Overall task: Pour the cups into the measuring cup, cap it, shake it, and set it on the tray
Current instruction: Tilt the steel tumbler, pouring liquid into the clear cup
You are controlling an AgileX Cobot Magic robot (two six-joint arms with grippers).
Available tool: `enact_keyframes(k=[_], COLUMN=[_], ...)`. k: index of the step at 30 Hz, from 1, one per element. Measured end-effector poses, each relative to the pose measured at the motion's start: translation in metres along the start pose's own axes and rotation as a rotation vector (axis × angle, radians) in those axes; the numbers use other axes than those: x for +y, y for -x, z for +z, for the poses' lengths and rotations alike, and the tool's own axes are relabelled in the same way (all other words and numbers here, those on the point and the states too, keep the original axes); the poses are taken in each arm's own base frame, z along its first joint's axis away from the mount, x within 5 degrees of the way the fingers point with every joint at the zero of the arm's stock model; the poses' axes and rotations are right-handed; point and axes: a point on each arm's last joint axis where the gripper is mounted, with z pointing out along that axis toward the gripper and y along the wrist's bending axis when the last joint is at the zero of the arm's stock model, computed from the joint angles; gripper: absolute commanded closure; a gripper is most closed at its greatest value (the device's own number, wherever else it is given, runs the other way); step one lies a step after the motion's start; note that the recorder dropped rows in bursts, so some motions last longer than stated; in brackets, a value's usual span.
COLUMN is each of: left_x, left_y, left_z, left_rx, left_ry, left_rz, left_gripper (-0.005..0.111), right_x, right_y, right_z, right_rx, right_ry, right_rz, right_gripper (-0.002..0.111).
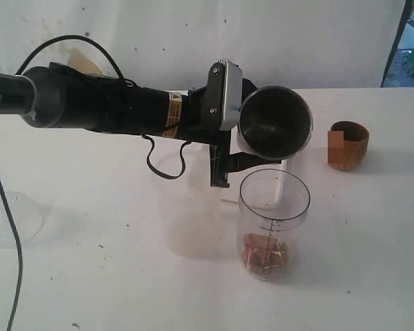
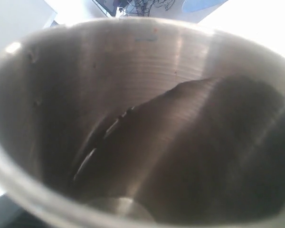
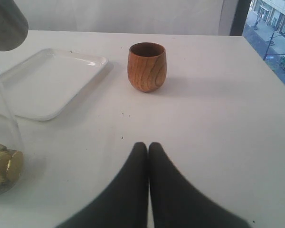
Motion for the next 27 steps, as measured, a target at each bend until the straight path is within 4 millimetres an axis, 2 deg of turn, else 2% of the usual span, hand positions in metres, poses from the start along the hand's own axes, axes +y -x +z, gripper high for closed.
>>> enact_keyframes(k=[27], left_x=[-0.0001], left_y=[0.0003], left_z=[0.0], left_rx=[-0.004], left_ry=[-0.001], left_rz=[0.073], left_gripper=[0.107], right_x=[0.0], right_y=[0.0], right_z=[0.0], right_rx=[0.0], right_ry=[0.0], right_rz=[0.002], right_gripper=[0.108])
